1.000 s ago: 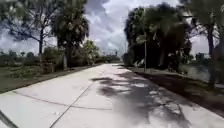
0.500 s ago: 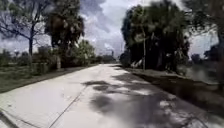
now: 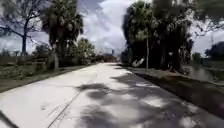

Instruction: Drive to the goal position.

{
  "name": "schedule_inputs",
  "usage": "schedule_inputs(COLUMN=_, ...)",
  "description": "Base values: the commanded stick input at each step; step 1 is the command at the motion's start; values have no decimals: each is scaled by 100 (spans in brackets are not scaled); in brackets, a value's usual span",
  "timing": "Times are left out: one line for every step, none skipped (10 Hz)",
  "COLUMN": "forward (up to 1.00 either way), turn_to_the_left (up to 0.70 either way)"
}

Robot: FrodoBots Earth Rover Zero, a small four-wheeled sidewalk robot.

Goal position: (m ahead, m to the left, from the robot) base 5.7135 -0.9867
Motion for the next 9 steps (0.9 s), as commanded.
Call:
schedule_inputs(forward=85, turn_to_the_left=0)
schedule_inputs(forward=85, turn_to_the_left=0)
schedule_inputs(forward=85, turn_to_the_left=0)
schedule_inputs(forward=85, turn_to_the_left=0)
schedule_inputs(forward=85, turn_to_the_left=0)
schedule_inputs(forward=85, turn_to_the_left=0)
schedule_inputs(forward=85, turn_to_the_left=0)
schedule_inputs(forward=85, turn_to_the_left=0)
schedule_inputs(forward=85, turn_to_the_left=0)
